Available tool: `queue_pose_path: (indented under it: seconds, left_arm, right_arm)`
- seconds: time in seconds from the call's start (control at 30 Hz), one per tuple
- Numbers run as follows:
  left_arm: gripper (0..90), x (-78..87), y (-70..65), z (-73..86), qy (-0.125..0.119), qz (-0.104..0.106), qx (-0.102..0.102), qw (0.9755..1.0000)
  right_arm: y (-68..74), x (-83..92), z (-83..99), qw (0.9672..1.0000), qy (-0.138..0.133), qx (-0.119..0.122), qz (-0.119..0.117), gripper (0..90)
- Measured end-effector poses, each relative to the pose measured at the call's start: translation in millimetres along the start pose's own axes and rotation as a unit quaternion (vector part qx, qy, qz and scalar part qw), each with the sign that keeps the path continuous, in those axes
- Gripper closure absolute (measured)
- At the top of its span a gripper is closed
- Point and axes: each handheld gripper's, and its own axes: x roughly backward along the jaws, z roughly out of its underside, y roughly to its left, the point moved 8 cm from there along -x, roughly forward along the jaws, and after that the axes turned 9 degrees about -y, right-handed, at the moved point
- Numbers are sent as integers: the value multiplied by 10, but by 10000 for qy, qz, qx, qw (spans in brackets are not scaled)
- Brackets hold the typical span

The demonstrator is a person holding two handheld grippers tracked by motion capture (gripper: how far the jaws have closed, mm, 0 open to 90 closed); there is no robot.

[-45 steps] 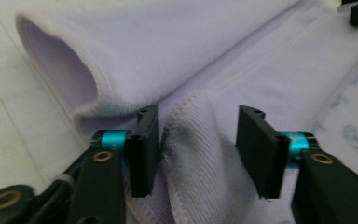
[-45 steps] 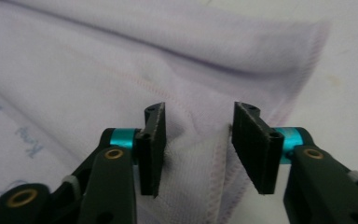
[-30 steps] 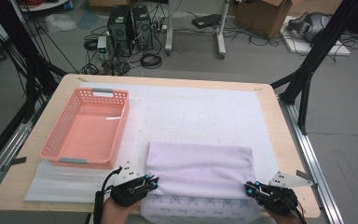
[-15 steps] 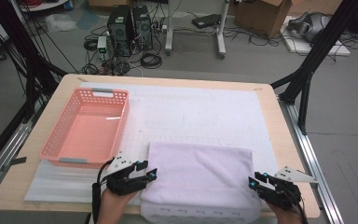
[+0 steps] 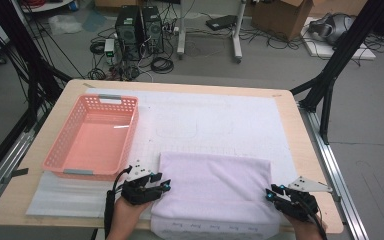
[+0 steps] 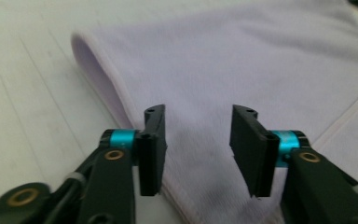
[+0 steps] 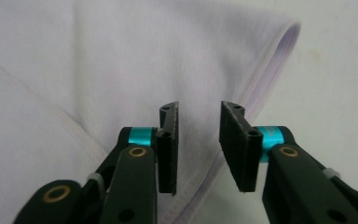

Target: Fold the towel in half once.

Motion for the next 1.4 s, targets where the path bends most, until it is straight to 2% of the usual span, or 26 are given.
queue_pose_path:
  seconds: [0.1, 0.2, 0.27, 0.37, 0.43, 0.47, 0.5, 0.53, 0.57, 0.63, 0.7, 0.77, 0.83, 0.87, 0.93, 1.0, 1.03, 1.07, 1.1, 1.13, 1.17, 1.23, 1.3, 1.33, 1.4]
  left_arm:
    - [461, -80, 115, -191, -212, 2, -6, 9998]
    - [413, -203, 277, -306, -265, -210, 106, 9994]
    - [399, -276, 380, -331, -160, -395, 30, 9991]
    - [394, -364, 489, -347, -146, -601, 7, 9981]
    - [394, -418, 571, -310, -56, -843, 89, 9964]
    - [395, -443, 624, -274, 66, -989, 64, 9951]
    - [395, -474, 666, -234, 171, -1069, 139, 9940]
    - [393, -499, 705, -194, 288, -1079, 316, 9932]
    - [389, -506, 731, -192, 305, -1113, 423, 9924]
    - [396, -525, 708, -198, 360, -988, 435, 9935]
    - [400, -545, 671, -189, 405, -884, 357, 9946]
    - [445, -556, 639, -180, 445, -719, 380, 9957]
    - [436, -552, 643, -176, 470, -721, 331, 9957]
    - [461, -550, 650, -177, 452, -751, 307, 9957]
    - [533, -535, 667, -173, 476, -825, 237, 9952]
    - [628, -524, 679, -172, 500, -992, 80, 9938]
    - [654, -525, 669, -174, 491, -949, 45, 9943]
    - [775, -533, 627, -166, 523, -759, 34, 9957]
    - [808, -537, 604, -165, 531, -829, -114, 9951]
    - [818, -540, 583, -162, 544, -812, -263, 9949]
    - [836, -543, 574, -162, 548, -788, -295, 9949]
    - [857, -539, 576, -164, 544, -714, -138, 9959]
    - [867, -523, 588, -194, 529, -736, -46, 9959]
    - [868, -515, 594, -233, 444, -786, -64, 9959]
    - [869, -510, 595, -348, 217, -852, 33, 9961]
  right_arm:
    - [-99, -5, -159, 9995, -263, 134, 78, 553]
    - [-229, -99, -290, 9992, -387, 123, 35, 493]
    - [-332, -191, -344, 9992, -408, 3, -9, 469]
    - [-484, -337, -379, 9992, -354, -161, 5, 455]
    - [-553, -434, -392, 9994, -301, -183, 35, 450]
    - [-578, -483, -395, 9995, -260, -177, 35, 450]
    - [-603, -528, -389, 9997, -170, -153, 87, 451]
    - [-620, -569, -384, 9997, -105, -158, 127, 450]
    - [-640, -607, -384, 9998, -88, -142, 141, 450]
    - [-656, -671, -368, 9997, 35, -175, 153, 448]
    - [-664, -717, -336, 9996, 171, -180, 153, 453]
    - [-662, -727, -316, 9995, 213, -165, 133, 480]
    - [-658, -714, -312, 9994, 234, -218, 89, 543]
    - [-659, -711, -310, 9995, 243, -174, 81, 581]
    - [-656, -715, -310, 9996, 242, -165, 45, 645]
    - [-632, -715, -310, 9994, 254, -220, -87, 767]
    - [-609, -716, -312, 9993, 255, -232, -149, 815]
    - [-589, -713, -312, 9994, 260, -163, -151, 838]
    - [-583, -710, -314, 9995, 258, -100, -159, 843]
    - [-585, -708, -314, 9995, 255, -119, -170, 846]
    - [-593, -709, -313, 9994, 246, -147, -197, 849]
    - [-596, -711, -317, 9993, 245, -145, -226, 854]
    - [-598, -710, -328, 9996, 226, -100, -149, 862]
    - [-598, -710, -343, 9998, 196, -12, -92, 865]
    - [-621, -713, -398, 9999, 131, 66, 6, 867]
